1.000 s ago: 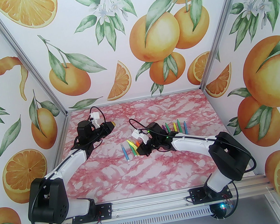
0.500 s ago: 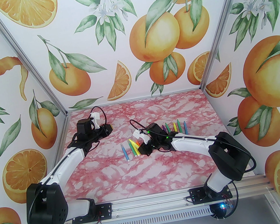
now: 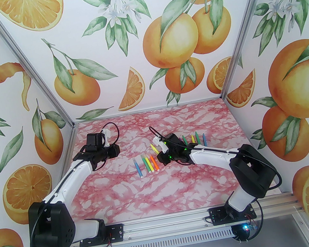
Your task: Open the pen caps
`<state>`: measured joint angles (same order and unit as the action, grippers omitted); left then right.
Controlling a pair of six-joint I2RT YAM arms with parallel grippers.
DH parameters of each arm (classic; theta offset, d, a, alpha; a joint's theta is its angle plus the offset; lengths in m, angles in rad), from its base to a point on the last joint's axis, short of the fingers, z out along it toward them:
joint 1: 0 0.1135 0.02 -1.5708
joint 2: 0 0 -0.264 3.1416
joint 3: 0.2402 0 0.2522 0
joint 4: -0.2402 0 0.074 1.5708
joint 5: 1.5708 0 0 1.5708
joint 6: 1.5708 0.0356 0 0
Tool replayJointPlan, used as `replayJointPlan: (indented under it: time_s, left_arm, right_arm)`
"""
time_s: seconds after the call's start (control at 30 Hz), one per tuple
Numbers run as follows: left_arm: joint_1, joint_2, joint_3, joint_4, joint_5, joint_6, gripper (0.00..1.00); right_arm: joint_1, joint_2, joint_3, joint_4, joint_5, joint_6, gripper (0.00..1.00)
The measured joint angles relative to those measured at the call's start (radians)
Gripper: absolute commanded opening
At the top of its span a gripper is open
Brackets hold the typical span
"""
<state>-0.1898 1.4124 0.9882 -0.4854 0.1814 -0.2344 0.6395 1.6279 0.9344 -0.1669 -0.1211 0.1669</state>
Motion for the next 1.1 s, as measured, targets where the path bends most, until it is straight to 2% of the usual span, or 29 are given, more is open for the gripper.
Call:
replayJointPlan:
  time_s: [0.23, 0.5, 0.67, 0.9, 1.1]
  left_arm:
    - [0.000, 0.026, 0.001, -0.070, -0.111, 0.029, 0.00]
    - [0.000, 0.041, 0.005, -0.107, -0.198, 0.039, 0.00]
    - [0.000, 0.118, 0.018, -0.131, -0.307, 0.048, 0.00]
    - [0.002, 0.198, 0.019, -0.151, -0.390, 0.052, 0.00]
    - [0.013, 0.251, 0.020, -0.157, -0.412, 0.055, 0.00]
  right_arm:
    - [-0.023, 0.032, 0.018, -0.030, 0.124, 0.032, 0.00]
    - [-0.041, 0.047, 0.025, -0.056, 0.203, 0.056, 0.00]
    - [-0.065, 0.097, 0.060, -0.079, 0.255, 0.068, 0.00]
    - [-0.110, 0.124, 0.067, -0.121, 0.291, 0.080, 0.00]
    - [-0.116, 0.166, 0.091, -0.140, 0.302, 0.087, 0.00]
